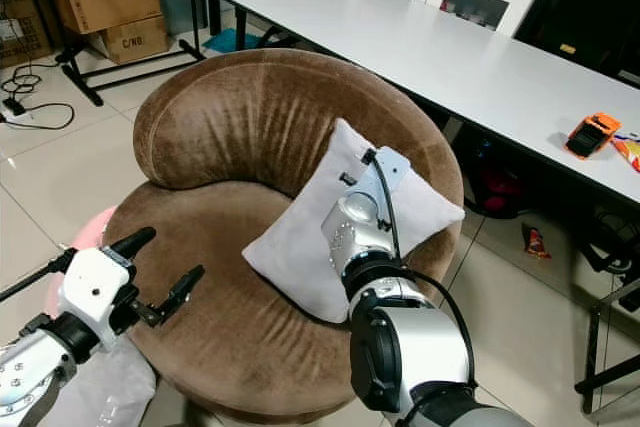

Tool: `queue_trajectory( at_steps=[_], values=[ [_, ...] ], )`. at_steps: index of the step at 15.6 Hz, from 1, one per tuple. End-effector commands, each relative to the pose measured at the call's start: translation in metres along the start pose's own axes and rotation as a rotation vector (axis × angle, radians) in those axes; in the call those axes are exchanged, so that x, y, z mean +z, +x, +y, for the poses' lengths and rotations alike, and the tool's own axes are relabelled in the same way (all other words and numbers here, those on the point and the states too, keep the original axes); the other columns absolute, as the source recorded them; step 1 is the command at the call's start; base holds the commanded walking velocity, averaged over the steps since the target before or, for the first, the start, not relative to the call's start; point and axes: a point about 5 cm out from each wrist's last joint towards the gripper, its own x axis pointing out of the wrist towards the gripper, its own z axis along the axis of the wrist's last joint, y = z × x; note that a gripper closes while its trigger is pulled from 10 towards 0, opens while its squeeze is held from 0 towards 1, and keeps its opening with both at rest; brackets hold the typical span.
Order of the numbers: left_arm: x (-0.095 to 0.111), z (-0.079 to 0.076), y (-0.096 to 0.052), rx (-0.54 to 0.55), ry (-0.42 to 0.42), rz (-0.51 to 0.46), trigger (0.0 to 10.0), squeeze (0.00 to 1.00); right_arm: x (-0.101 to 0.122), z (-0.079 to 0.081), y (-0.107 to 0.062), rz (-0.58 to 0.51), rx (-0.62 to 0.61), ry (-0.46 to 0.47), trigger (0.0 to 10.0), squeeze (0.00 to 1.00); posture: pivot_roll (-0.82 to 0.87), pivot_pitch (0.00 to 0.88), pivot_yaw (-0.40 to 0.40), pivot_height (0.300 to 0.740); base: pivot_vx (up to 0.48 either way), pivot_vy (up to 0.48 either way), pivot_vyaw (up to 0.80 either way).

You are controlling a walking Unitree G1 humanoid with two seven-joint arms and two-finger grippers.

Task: Move the pillow to the sofa from floor

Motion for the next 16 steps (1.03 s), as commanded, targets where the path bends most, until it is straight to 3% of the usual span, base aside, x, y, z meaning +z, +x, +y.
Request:
queue_trajectory(
  at_steps=[1,4,6,7,9,10,11,13,15,16],
  values=[
    [0.002,-0.004,0.002,-0.020,-0.006,-0.011,10.0,0.65,0.008,0.012,-0.004,-0.025,0.034,0.034,10.0,1.00,0.09,0.000,-0.141,0.740,0.000,0.000,0.00],
    [0.002,-0.003,0.004,-0.020,-0.011,-0.016,10.0,0.66,0.017,0.016,-0.005,-0.088,0.114,0.027,10.0,1.00,0.09,0.000,-0.139,0.740,0.000,0.000,0.00],
    [0.004,-0.001,0.014,0.057,-0.044,-0.040,10.0,0.64,0.027,0.019,-0.010,-0.188,0.358,0.024,10.0,1.00,0.07,0.000,-0.137,0.740,0.000,0.000,0.00],
    [0.003,0.002,0.019,0.128,-0.056,-0.046,10.0,0.62,0.031,0.016,-0.016,-0.216,0.494,0.030,10.0,0.00,0.06,0.000,-0.138,0.740,0.000,0.000,0.00],
    [0.001,0.008,0.026,0.264,-0.096,-0.038,10.0,0.49,0.037,-0.007,-0.028,-0.291,0.615,-0.058,10.0,0.00,0.05,0.000,-0.134,0.740,0.000,0.000,0.00],
    [0.000,0.009,0.027,0.298,-0.098,-0.031,10.0,0.48,0.035,-0.017,-0.037,-0.303,0.672,-0.090,10.0,0.00,0.04,0.000,-0.132,0.740,0.000,0.000,0.00],
    [0.000,0.009,0.028,0.330,-0.093,-0.035,10.0,0.41,0.030,-0.028,-0.044,-0.279,0.698,-0.126,10.0,0.00,0.04,0.000,-0.129,0.740,0.000,0.000,0.00],
    [0.000,0.008,0.028,0.366,-0.086,-0.028,10.0,0.26,0.016,-0.056,-0.056,-0.243,0.676,-0.206,10.0,0.00,0.02,0.000,-0.125,0.740,0.000,0.000,0.00],
    [-0.006,0.002,0.025,0.366,-0.110,0.013,10.0,0.15,0.005,-0.081,-0.067,-0.193,0.599,-0.164,10.0,0.00,0.01,0.000,-0.116,0.740,0.000,0.000,0.00],
    [-0.006,0.002,0.025,0.366,-0.110,0.013,10.0,0.15,0.005,-0.081,-0.067,-0.193,0.599,-0.164,10.0,0.00,0.01,0.000,-0.116,0.740,0.000,0.000,0.00]
  ],
)
